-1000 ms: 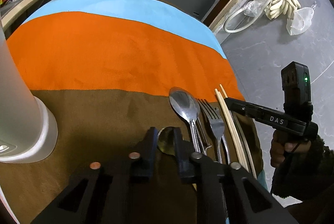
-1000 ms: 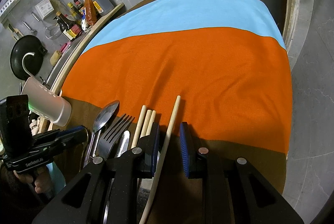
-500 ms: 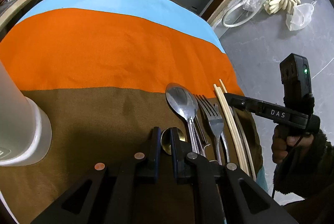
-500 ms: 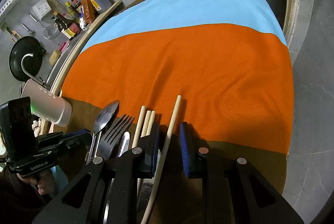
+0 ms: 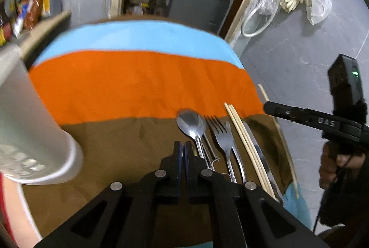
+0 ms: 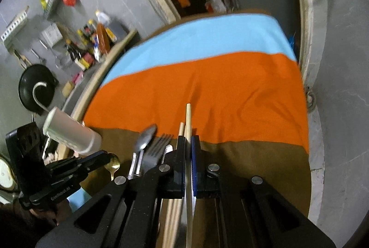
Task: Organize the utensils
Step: 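Grasp the gold spoon with the left tool while the right tool grasps a wooden chopstick, then carry both items to the white basket and release them inside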
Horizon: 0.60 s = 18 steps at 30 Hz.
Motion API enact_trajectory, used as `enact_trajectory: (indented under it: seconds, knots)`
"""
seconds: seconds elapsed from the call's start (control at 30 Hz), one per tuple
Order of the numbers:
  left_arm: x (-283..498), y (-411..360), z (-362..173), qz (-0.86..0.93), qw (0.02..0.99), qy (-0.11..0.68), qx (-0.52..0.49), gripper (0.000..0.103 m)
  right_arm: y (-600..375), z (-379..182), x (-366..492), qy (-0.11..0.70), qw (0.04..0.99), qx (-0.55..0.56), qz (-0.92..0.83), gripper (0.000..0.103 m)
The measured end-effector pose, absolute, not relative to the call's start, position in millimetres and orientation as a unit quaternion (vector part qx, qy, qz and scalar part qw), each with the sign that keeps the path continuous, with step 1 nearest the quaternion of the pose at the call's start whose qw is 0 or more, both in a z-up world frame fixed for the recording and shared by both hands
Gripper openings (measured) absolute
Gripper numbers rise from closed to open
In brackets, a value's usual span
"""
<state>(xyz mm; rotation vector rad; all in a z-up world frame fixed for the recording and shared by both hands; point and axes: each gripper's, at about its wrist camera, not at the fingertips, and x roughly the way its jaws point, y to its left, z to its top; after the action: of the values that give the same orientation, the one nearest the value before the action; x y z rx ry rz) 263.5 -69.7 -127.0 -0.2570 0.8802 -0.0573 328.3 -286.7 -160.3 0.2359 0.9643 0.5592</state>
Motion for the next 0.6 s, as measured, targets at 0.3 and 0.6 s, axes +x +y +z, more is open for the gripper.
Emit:
enact_trajectory:
  seconds: [0.3, 0.6]
  knots:
    - [228, -53, -76, 0.015, 0.934, 0.342, -0.101, 0.003, -276, -98, 282, 0.322, 0.902, 0.144, 0.249, 0.004]
    - [192, 4, -12, 0.027, 0.953, 0.281, -0.110, 0.003, -218, -29, 260, 0.217, 0.918, 0.171, 0.285, 0.004]
